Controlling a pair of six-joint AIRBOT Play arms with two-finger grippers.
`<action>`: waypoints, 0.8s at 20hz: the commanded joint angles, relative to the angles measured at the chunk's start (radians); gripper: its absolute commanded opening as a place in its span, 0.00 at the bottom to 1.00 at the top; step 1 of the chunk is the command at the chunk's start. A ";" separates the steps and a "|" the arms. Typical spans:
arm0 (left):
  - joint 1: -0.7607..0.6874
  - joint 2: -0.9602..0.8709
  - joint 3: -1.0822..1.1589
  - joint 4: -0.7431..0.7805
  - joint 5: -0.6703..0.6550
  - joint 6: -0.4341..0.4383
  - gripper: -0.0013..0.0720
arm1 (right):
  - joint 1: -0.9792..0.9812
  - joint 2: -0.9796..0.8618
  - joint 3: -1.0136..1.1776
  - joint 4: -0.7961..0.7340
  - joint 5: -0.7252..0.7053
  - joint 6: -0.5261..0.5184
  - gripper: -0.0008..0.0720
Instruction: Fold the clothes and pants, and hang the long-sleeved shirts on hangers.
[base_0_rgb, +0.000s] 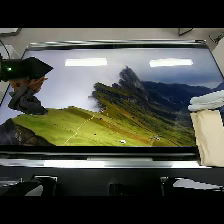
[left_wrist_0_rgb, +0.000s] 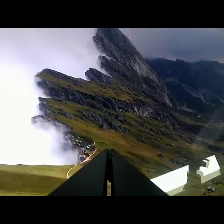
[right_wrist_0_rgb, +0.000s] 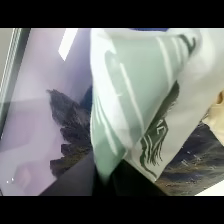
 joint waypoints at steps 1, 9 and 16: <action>0.000 0.000 0.000 -0.003 0.000 0.000 0.05 | -0.075 0.011 0.005 -0.018 0.055 0.025 0.06; 0.000 0.001 0.000 -0.010 0.000 0.003 0.05 | -0.089 0.051 -0.090 -0.553 0.285 0.053 0.06; 0.000 0.001 0.000 -0.027 0.000 0.003 0.05 | -0.089 0.123 -0.570 -0.780 0.148 0.014 0.06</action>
